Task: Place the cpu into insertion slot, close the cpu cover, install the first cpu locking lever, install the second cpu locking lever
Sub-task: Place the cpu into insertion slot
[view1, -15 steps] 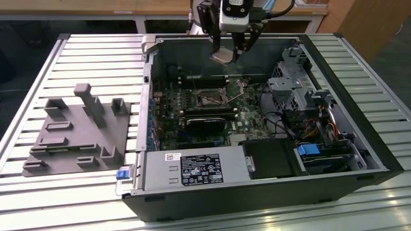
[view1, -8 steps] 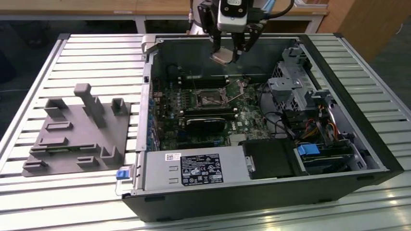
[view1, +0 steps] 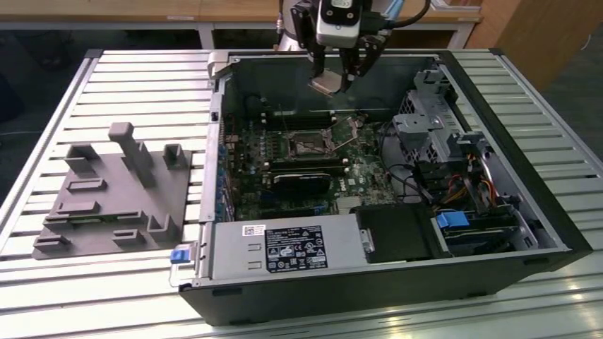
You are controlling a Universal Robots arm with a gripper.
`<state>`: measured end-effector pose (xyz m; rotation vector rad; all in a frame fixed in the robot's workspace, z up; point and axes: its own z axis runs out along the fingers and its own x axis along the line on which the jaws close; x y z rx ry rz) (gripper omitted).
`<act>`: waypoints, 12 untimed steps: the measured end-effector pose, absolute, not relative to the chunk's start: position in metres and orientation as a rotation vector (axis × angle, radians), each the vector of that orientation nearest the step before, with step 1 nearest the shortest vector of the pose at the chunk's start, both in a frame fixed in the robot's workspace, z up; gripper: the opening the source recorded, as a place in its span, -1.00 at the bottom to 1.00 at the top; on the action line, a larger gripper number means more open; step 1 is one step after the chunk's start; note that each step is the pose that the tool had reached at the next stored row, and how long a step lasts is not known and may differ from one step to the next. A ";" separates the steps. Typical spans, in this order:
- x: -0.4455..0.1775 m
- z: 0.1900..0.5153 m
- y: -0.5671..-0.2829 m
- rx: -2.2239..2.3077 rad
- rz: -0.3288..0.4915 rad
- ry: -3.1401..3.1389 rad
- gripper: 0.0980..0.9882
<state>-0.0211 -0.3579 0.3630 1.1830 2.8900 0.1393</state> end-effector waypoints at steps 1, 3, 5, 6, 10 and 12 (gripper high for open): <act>-0.021 0.363 -0.358 1.189 0.139 2.887 -0.01; -0.021 0.363 -0.358 1.201 0.139 2.882 -0.01; -0.021 0.363 -0.358 1.213 0.139 2.877 -0.01; -0.021 0.363 -0.358 1.218 0.139 2.874 -0.01; -0.021 0.362 -0.358 1.245 0.139 2.862 -0.01; -0.021 0.362 -0.358 1.261 0.139 2.854 -0.01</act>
